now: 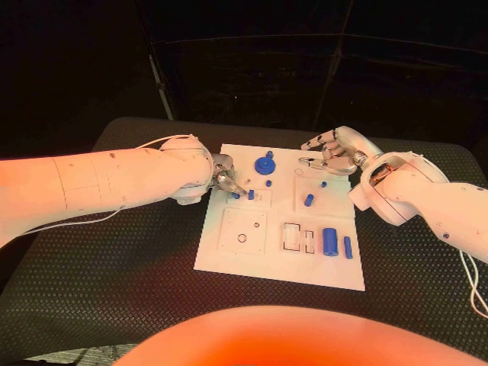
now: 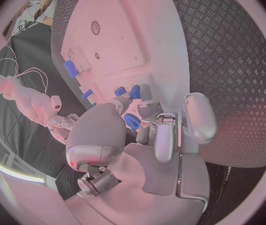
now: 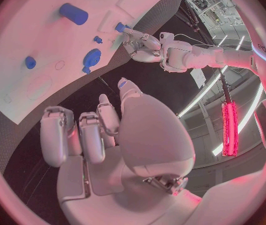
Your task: Assemble the parts on the task board
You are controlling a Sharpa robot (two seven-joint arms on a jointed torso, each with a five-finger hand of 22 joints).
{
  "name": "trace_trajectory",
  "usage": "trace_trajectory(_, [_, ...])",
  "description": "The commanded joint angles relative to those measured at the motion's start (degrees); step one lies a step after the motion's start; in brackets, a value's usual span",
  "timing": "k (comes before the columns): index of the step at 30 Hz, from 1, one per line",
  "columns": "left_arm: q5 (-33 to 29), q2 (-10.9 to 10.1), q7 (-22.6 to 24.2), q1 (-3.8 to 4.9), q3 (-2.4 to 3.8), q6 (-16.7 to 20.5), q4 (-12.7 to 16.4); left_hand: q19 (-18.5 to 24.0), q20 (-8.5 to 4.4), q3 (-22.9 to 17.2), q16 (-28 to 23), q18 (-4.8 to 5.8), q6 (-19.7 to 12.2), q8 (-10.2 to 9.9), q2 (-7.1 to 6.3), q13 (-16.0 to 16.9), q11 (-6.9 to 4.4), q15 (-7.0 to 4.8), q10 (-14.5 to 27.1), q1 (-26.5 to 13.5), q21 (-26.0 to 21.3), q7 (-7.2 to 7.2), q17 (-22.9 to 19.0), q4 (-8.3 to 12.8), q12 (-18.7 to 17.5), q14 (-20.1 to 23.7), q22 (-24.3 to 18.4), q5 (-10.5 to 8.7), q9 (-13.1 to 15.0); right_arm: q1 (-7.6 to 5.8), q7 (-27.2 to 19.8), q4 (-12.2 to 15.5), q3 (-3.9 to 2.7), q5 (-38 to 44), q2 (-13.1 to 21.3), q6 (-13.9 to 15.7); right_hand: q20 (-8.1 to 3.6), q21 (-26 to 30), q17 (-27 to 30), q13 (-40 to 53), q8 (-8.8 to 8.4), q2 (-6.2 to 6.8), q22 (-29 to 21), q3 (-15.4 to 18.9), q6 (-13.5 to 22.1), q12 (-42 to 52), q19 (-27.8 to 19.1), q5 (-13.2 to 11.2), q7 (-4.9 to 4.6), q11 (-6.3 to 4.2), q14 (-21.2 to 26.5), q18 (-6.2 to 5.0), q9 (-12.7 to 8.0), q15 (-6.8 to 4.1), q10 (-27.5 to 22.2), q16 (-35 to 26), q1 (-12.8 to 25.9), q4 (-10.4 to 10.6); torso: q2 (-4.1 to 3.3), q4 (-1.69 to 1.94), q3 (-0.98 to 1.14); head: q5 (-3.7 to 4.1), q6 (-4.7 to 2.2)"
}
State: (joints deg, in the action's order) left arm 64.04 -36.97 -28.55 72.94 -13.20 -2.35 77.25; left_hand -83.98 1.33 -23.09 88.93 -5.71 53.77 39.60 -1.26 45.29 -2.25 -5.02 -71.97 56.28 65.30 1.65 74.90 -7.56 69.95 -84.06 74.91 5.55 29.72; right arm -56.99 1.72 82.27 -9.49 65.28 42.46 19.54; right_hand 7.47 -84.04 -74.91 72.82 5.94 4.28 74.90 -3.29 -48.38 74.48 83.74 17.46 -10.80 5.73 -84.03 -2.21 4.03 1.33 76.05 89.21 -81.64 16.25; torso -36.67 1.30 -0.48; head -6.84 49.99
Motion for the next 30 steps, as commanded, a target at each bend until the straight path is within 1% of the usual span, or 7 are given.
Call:
trace_trajectory(1, [0.16, 0.2, -0.42, 0.0, -0.03, 0.13, 0.1, -1.13, -0.46, 0.09, 0.29, 1.15, 0.31, 0.43, 0.12, -0.5, -0.07, -0.44, 0.05, 0.88, -0.24, -0.14, 13.0, 0.5, -0.48, -5.48, 5.84, 0.28, 0.14, -0.09, -0.41, 0.06, -0.03, -0.09, -0.08, -0.27, -0.19, 0.38, -13.31, -0.09, 0.21, 0.05, 1.1, 0.38, 0.42, 0.38, -0.31, 0.36, -0.01, 0.02, -5.37, -0.66, -0.03, -0.01, -0.36, -0.28, 0.49, 0.03, 0.02, -0.01, 0.01, -0.04, 0.01])
trace_trajectory(8, [0.15, 0.46, -0.35, 0.01, -0.03, 0.66, 0.03, -1.08, -0.47, 0.19, 0.21, 1.12, 0.0, 0.61, 0.76, -1.19, -0.12, -0.46, 0.39, 3.29, -0.47, -0.2, 12.8, 1.6, -1.01, -5.44, 5.85, 0.27, 0.34, -0.09, -0.42, 0.04, -0.03, -0.09, -0.1, -0.27, -0.19, 0.38, -13.31, -0.09, 0.21, 0.05, 1.1, 0.38, 0.42, 0.38, -0.31, 0.36, -0.01, 0.02, -5.37, -0.66, -0.03, -0.01, -0.36, -0.28, 0.49, 0.03, 0.04, -0.02, 0.01, 0.0, 0.01])
trace_trajectory(13, [0.15, 0.65, -0.32, 0.01, -0.03, 1.11, -0.13, -1.07, -0.47, -0.3, 0.15, 1.12, -0.4, 0.76, 1.96, -1.59, -0.12, -0.44, 0.56, 6.07, -0.54, -0.18, 12.65, 2.95, -1.39, -5.41, 5.91, 0.05, 0.52, -0.09, -0.42, 0.01, -0.03, -0.09, -0.14, -0.29, -0.19, 0.38, -13.31, -0.09, 0.21, 0.05, 1.1, 0.38, 0.42, 0.38, -0.31, 0.36, -0.01, 0.02, -5.37, -0.66, -0.03, -0.01, -0.36, -0.28, 0.49, 0.03, 0.03, -0.02, 0.0, 0.02, 0.01])
trace_trajectory(15, [0.15, 0.72, -0.31, 0.01, -0.02, 1.19, -0.24, -1.09, -0.45, -0.62, 0.13, 1.13, -0.53, 0.84, 2.62, -1.67, -0.12, -0.43, 0.56, 7.23, -0.52, -0.18, 12.62, 3.57, -1.49, -5.41, 5.96, -0.53, 0.6, -0.09, -0.42, 0.0, -0.03, -0.09, -0.15, -0.3, -0.19, 0.38, -13.31, -0.09, 0.21, 0.05, 1.1, 0.38, 0.42, 0.38, -0.31, 0.36, -0.01, 0.02, -5.37, -0.66, -0.03, -0.01, -0.36, -0.28, 0.49, 0.03, 0.03, -0.03, 0.0, 0.04, 0.01])
trace_trajectory(17, [0.15, 0.78, -0.31, 0.01, -0.02, 1.19, -0.36, -1.1, -0.45, -0.94, 0.13, 1.15, -0.68, 0.89, 3.14, -1.82, -0.14, -0.42, 0.61, 8.22, -0.5, -0.2, 12.6, 4.12, -1.63, -5.4, 6.01, -2.73, 0.67, -0.09, -0.42, -0.01, -0.03, -0.09, -0.15, -0.31, -0.19, 0.38, -13.31, -0.09, 0.21, 0.05, 1.1, 0.38, 0.42, 0.38, -0.31, 0.36, -0.01, 0.02, -5.37, -0.66, -0.03, -0.01, -0.36, -0.28, 0.49, 0.03, 0.01, -0.03, -0.01, 0.11, 0.01])
trace_trajectory(23, [0.15, 1.0, -0.34, 0.01, -0.02, 0.65, -0.77, -1.07, -0.51, -1.2, 0.11, 1.14, -0.8, 0.88, 3.24, -1.99, -0.19, -0.49, 0.68, 8.69, -0.59, -0.24, 12.57, 4.41, -1.78, -5.39, 6.01, -2.88, 0.71, -0.09, -0.4, -0.01, -0.03, -0.09, -0.16, -0.34, -0.19, 0.38, -13.31, -0.09, 0.21, 0.05, 1.1, 0.38, 0.42, 0.38, -0.31, 0.36, -0.01, 0.02, -5.37, -0.66, -0.03, -0.01, -0.36, -0.28, 0.49, 0.03, 0.0, -0.01, 0.01, 0.1, 0.01])
trace_trajectory(30, [0.15, 1.33, -0.43, 0.02, -0.01, -0.85, -1.15, -1.06, -0.52, -1.24, 0.09, 1.13, -0.81, 0.88, 3.26, -2.06, -0.2, -0.49, 0.71, 8.75, -0.66, -0.24, 12.5, 4.44, -1.82, -5.38, 5.98, -2.88, 0.71, -0.09, -0.34, -0.03, -0.03, -0.09, -0.17, -0.51, -0.19, 0.38, -13.31, -0.09, 0.21, 0.05, 1.1, 0.38, 0.42, 0.38, -0.31, 0.36, -0.01, 0.02, -5.37, -0.66, -0.03, -0.01, -0.36, -0.28, 0.49, 0.03, 0.02, -0.01, 0.0, 0.15, 0.01])
